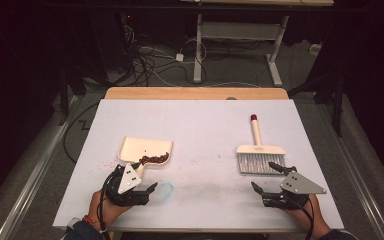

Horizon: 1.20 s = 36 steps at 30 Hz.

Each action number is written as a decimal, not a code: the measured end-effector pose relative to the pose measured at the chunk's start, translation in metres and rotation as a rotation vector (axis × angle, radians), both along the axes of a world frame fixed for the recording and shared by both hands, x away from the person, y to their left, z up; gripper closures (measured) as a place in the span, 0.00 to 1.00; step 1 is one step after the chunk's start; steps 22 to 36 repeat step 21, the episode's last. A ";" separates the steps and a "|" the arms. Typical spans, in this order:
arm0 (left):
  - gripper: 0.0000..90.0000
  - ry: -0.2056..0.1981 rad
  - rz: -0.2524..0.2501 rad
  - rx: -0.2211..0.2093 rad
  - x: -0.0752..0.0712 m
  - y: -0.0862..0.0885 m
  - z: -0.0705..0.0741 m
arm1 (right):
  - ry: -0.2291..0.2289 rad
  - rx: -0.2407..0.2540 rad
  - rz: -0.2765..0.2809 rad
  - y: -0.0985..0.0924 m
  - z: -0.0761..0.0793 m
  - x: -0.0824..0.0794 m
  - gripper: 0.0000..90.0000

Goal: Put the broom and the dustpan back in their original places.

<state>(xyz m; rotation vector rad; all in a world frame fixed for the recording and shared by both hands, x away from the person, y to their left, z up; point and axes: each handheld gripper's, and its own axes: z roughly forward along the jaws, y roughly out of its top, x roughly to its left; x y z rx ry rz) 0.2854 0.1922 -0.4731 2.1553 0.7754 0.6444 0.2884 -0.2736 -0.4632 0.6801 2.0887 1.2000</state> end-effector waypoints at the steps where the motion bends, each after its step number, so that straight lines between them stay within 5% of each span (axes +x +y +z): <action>1: 0.20 -0.001 -0.001 0.000 0.000 0.000 0.000 | -0.001 -0.001 -0.001 0.000 0.000 0.000 0.19; 36: 0.20 -0.002 -0.009 0.004 0.002 -0.003 0.001 | -0.007 -0.003 -0.007 -0.003 0.001 0.000 0.19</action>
